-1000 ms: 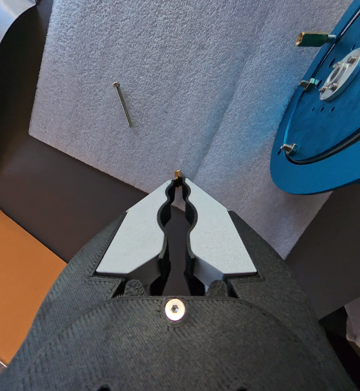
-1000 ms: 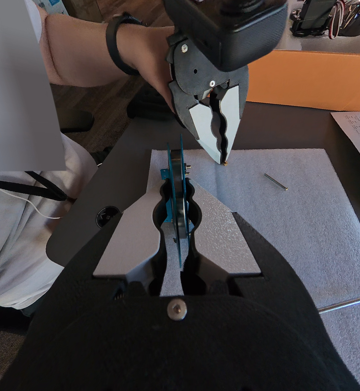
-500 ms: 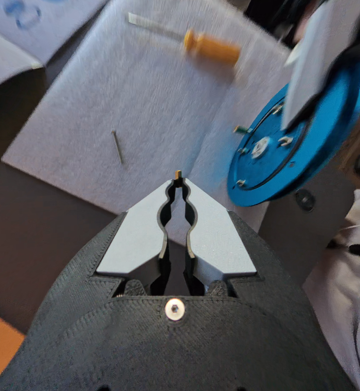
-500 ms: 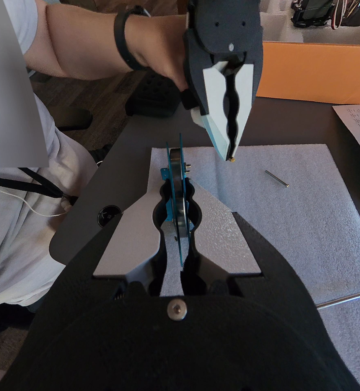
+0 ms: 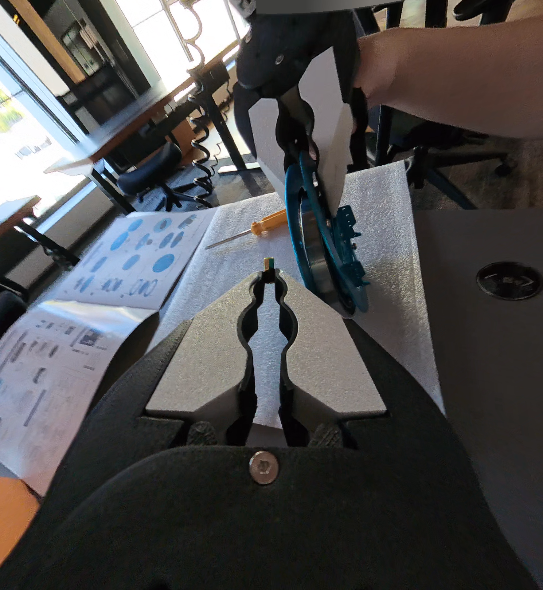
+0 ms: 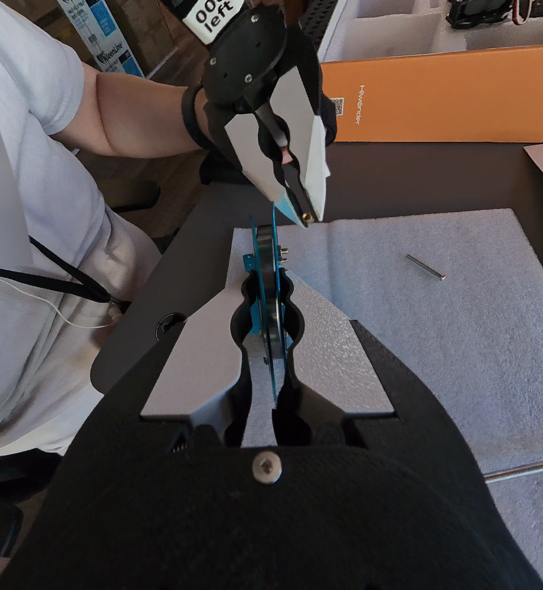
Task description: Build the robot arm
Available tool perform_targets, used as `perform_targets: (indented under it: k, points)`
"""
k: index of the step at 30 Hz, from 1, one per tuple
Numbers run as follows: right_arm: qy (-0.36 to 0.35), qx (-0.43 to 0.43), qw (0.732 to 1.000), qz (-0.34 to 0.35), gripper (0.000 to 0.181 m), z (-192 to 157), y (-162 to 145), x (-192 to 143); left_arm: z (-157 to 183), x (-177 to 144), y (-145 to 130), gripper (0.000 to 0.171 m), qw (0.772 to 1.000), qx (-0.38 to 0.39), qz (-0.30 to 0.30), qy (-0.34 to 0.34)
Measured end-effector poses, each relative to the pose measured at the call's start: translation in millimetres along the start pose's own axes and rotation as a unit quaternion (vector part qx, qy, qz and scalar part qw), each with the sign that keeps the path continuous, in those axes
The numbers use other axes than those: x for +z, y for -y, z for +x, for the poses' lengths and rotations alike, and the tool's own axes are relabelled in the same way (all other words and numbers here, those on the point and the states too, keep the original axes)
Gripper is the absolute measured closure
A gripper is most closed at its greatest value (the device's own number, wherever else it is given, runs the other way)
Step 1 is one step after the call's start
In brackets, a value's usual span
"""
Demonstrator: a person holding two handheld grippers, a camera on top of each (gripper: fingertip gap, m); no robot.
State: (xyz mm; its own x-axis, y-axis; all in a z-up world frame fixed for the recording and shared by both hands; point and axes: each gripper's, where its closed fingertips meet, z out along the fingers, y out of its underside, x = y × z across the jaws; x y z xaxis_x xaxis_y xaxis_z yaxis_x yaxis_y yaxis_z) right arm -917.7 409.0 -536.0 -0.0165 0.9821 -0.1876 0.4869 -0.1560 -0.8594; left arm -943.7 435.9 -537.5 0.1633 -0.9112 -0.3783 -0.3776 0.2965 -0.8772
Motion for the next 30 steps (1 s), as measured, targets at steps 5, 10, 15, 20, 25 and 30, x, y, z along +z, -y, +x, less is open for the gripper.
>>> perform_targets:
  k: [5,10,15,20,25,30]
  points:
    - [0.032,0.011,0.999,-0.003,0.169,4.4,1.2,1.0,-0.1,-2.6,-3.6,0.168,0.997,0.077,-0.002,0.008]
    - [0.078,0.032,0.996,-0.002,0.17,12.8,2.5,2.2,-2.6,-4.0,-10.1,0.168,0.998,0.059,-0.006,0.021]
    - [0.138,0.058,0.989,-0.001,0.17,20.8,1.5,1.8,-4.5,-2.5,-12.3,0.168,0.998,0.062,-0.008,0.03]
    - [0.231,0.105,0.967,-0.015,0.169,31.7,-0.6,4.5,-8.5,0.8,-18.2,0.168,0.998,0.046,-0.017,0.037]
    - [0.297,0.115,0.947,-0.035,0.169,35.2,-1.5,9.2,-10.3,-0.4,-19.1,0.168,0.999,0.035,-0.004,0.04]
    - [0.352,0.13,0.925,-0.06,0.169,37.8,-3.7,15.4,-16.8,-4.2,-28.1,0.168,0.999,0.009,-0.024,0.045]
